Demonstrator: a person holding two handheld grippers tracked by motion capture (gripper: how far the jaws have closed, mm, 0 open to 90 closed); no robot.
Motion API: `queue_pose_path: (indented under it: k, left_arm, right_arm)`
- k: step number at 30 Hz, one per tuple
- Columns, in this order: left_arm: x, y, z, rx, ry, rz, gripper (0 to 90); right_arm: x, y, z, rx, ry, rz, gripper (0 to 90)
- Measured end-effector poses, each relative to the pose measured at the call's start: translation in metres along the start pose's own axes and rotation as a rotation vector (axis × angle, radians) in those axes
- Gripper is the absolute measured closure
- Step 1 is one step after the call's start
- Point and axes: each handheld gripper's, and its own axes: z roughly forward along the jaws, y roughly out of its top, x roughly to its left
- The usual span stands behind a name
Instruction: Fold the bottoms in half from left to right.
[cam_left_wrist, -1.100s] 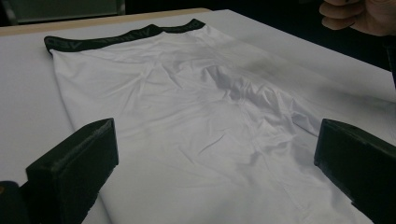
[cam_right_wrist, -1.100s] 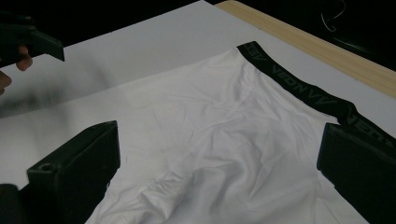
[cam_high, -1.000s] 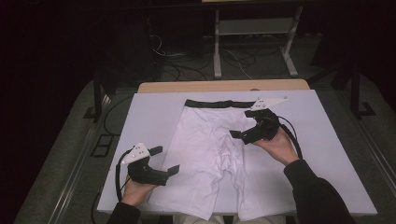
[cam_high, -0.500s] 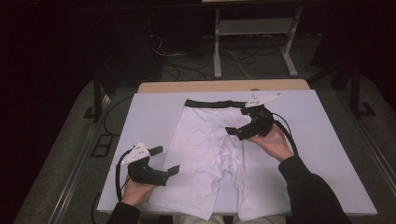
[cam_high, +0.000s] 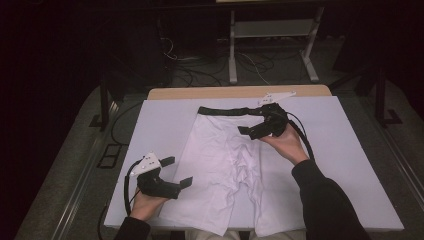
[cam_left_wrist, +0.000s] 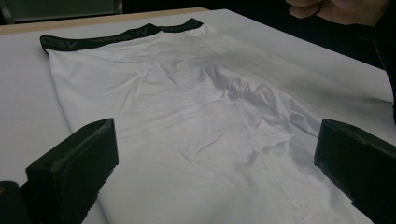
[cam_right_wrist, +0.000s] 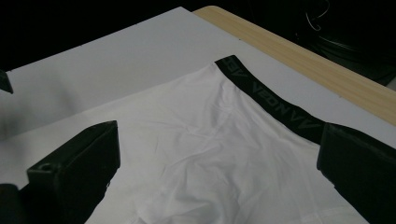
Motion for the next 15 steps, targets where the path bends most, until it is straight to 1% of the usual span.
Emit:
queue_pose_path:
  k: [7,10,15]
  left_arm:
    - [0.0,0.0,0.0,-0.002,-0.001,0.0,0.0]
    - [0.0,0.0,0.0,-0.003,-0.002,0.0,0.0]
    - [0.0,0.0,0.0,-0.003,-0.005,0.001,0.0]
  right_arm:
    - [-0.005,0.006,0.009,0.008,-0.004,0.004,0.0]
    - [-0.006,0.006,0.013,0.008,-0.007,0.009,0.0]
    - [-0.009,0.006,0.02,0.025,-0.012,0.012,0.0]
